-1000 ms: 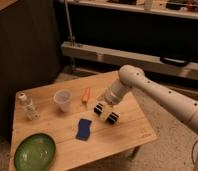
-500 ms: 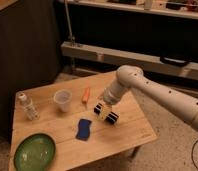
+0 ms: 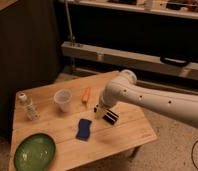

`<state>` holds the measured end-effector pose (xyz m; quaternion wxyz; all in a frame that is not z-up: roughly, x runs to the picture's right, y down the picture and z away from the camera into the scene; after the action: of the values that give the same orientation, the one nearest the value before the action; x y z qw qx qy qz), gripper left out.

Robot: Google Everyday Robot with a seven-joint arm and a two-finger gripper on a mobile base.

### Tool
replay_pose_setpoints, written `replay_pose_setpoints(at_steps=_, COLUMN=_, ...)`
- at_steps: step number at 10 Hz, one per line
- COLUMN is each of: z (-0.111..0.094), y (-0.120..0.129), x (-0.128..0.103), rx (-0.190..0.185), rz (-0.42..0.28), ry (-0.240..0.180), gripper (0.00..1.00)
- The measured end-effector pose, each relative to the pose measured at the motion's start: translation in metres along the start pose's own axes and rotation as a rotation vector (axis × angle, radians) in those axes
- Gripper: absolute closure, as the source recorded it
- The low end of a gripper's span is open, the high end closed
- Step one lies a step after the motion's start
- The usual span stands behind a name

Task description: Place the eraser on the white sponge

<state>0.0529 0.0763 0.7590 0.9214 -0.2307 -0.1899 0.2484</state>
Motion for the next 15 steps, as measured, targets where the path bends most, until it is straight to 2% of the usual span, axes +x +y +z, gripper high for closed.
replay_pose_setpoints(at_steps=1, z=-0.006, y=-0.01, x=0.014, rx=-0.015, rz=0.054, ry=-0.076, gripper=0.2)
replay_pose_setpoints(at_steps=2, z=-0.011, y=-0.02, x=0.027, rx=-0.019, rz=0.095, ry=-0.119, gripper=0.2)
replay_pose_setpoints(at_steps=3, z=-0.014, y=-0.024, x=0.029, rx=-0.015, rz=0.099, ry=-0.119, gripper=0.2)
replay_pose_setpoints(at_steps=4, z=-0.016, y=-0.023, x=0.029, rx=-0.006, rz=0.094, ry=-0.102, gripper=0.2)
replay_pose_setpoints(at_steps=7, z=-0.014, y=0.007, x=0.024, rx=0.037, rz=0.093, ry=0.003, gripper=0.2)
replay_pose_setpoints(at_steps=8, z=-0.009, y=0.02, x=0.022, rx=0.039, rz=0.096, ry=0.023, gripper=0.2)
replay_pose_setpoints(at_steps=10, z=0.002, y=0.025, x=0.029, rx=0.048, rz=0.102, ry=0.055, gripper=0.2)
replay_pose_setpoints(at_steps=12, z=0.014, y=0.01, x=0.035, rx=0.045, rz=0.1, ry=0.064, gripper=0.2)
replay_pose_setpoints(at_steps=15, z=0.035, y=-0.056, x=0.052, rx=0.027, rz=0.103, ry=0.054, gripper=0.2)
